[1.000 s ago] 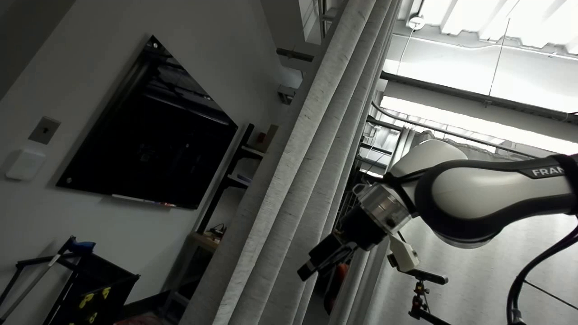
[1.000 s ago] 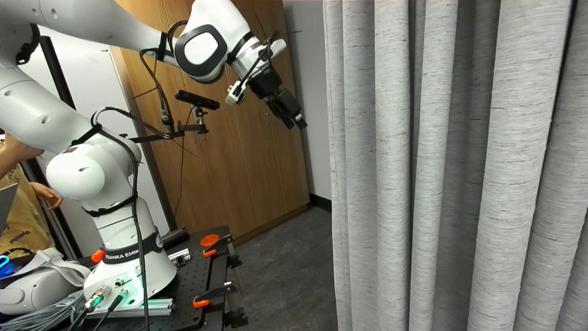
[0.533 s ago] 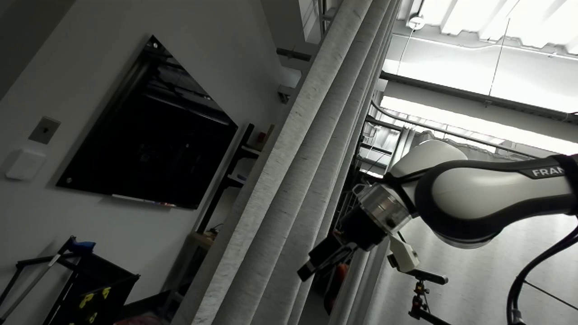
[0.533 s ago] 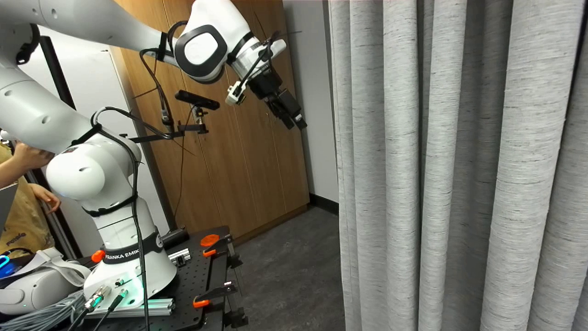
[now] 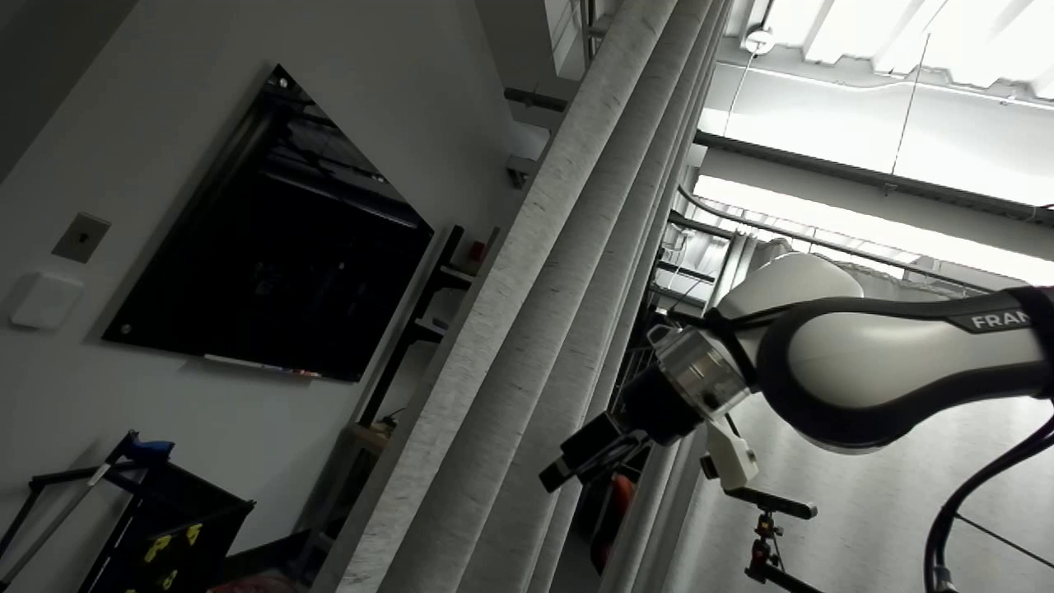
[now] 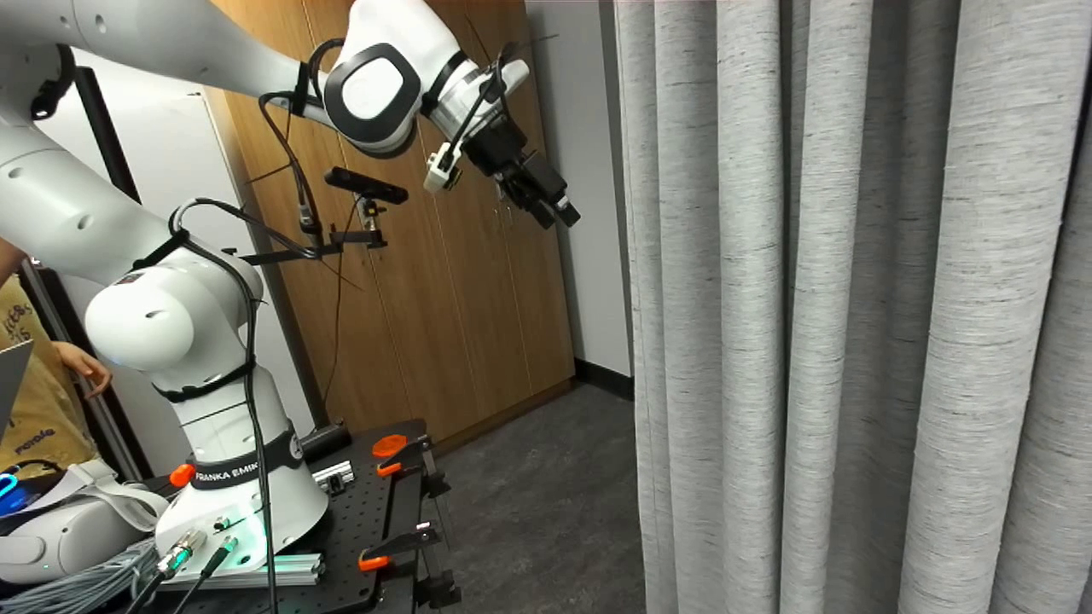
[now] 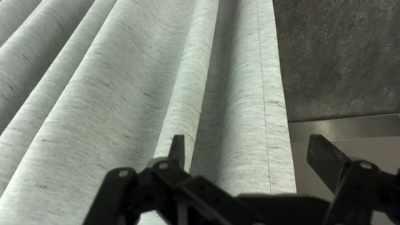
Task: Slide the curtain to the left
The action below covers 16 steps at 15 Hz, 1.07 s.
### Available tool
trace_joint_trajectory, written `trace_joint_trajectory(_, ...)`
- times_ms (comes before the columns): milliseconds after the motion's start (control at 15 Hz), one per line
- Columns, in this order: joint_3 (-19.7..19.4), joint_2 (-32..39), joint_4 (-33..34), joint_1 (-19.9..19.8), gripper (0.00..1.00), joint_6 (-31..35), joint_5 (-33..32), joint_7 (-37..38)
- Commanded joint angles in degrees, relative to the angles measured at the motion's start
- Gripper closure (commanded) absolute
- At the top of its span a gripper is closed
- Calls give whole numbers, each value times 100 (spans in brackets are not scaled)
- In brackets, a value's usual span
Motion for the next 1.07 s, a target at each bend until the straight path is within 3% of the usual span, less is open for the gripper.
trace_joint_trajectory(0,62,51,-74,-142,0,630,-236,-10)
trace_joint_trajectory(267,93,94,-123,-222,0,1018,-321,71)
trace_joint_trajectory(1000,29,86,-61,-125,0,757,-220,31)
